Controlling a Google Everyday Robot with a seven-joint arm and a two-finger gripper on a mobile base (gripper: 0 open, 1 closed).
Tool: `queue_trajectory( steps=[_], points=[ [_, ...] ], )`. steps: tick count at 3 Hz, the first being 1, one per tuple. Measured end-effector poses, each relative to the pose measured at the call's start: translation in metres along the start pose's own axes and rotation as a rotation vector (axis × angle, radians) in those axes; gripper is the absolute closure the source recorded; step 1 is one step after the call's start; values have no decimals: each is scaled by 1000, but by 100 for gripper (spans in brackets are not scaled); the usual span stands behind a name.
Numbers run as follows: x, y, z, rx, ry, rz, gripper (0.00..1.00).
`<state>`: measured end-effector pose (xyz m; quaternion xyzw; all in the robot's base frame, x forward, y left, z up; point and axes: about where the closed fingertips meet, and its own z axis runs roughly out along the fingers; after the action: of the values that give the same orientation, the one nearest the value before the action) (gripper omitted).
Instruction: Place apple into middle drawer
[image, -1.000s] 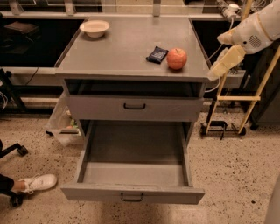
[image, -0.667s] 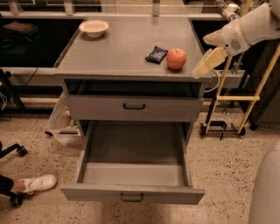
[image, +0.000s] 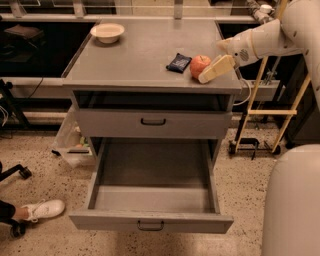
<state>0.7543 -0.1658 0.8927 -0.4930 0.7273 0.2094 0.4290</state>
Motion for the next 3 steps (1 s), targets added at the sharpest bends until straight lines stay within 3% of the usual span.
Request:
queue_trajectory(
  steps=[1, 2, 3],
  points=[
    [0, 0, 0, 0, 0, 0, 0],
    [9, -7, 66, -57, 8, 47, 0],
    [9, -8, 67, -57, 7, 46, 0]
  ],
)
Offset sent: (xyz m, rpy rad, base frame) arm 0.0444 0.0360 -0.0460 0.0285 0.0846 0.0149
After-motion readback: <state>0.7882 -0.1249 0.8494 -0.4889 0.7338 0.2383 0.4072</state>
